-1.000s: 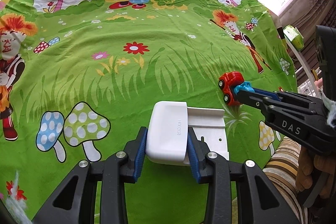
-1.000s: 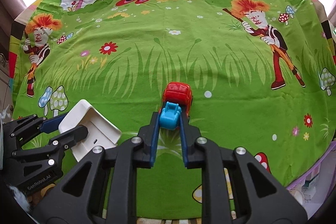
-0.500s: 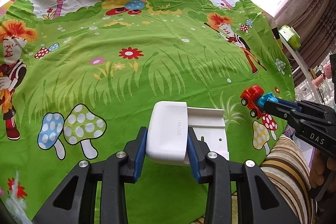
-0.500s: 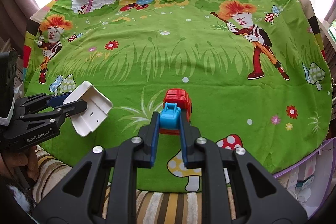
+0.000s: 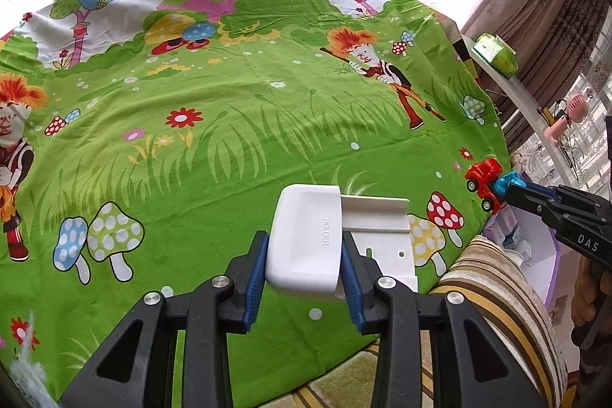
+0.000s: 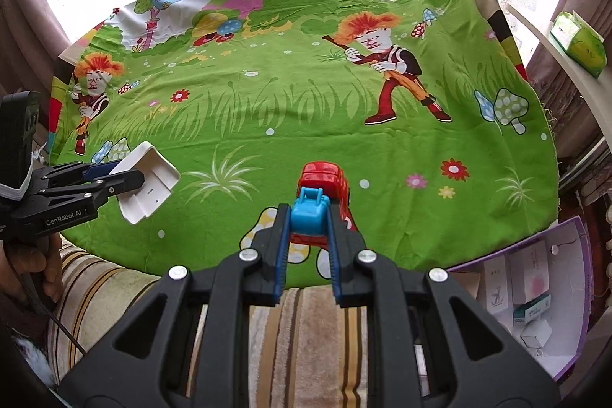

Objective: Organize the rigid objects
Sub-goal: 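Carry the white tray and toy truck over the purple box, then lower the truck and tray into the purple box and open both grippers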

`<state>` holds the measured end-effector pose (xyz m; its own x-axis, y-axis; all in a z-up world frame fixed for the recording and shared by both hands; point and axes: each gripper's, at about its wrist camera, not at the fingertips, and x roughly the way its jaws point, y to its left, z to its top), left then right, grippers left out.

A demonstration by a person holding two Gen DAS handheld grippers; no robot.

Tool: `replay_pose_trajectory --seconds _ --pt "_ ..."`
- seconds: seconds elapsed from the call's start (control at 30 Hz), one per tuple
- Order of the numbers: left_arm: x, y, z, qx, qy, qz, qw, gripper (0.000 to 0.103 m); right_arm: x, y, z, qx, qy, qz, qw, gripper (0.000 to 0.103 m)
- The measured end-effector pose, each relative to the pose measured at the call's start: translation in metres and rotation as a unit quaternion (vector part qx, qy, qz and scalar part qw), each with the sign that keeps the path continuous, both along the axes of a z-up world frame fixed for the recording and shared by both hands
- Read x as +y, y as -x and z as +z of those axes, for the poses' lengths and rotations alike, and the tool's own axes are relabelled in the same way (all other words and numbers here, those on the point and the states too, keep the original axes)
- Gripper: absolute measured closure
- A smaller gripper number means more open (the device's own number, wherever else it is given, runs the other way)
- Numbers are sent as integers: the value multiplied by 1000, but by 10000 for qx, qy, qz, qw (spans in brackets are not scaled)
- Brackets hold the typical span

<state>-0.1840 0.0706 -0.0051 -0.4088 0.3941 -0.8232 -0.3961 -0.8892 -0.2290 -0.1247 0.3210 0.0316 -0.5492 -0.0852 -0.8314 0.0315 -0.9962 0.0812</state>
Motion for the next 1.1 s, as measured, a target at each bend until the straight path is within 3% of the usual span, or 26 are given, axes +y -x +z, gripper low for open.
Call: replay_pose_trajectory --seconds 0.53,0.83,1.1 --pt "78 -43 27 136 44 -625 9979 66 163 -102 0 -33 73 -1530 9882 81" --pt "116 -63 40 202 103 -885 9958 66 223 -146 -38 -281 256 -2191 9750 81" --pt "149 -76 46 210 188 -1097 9936 66 247 -166 -78 -607 420 -2364 9688 81"
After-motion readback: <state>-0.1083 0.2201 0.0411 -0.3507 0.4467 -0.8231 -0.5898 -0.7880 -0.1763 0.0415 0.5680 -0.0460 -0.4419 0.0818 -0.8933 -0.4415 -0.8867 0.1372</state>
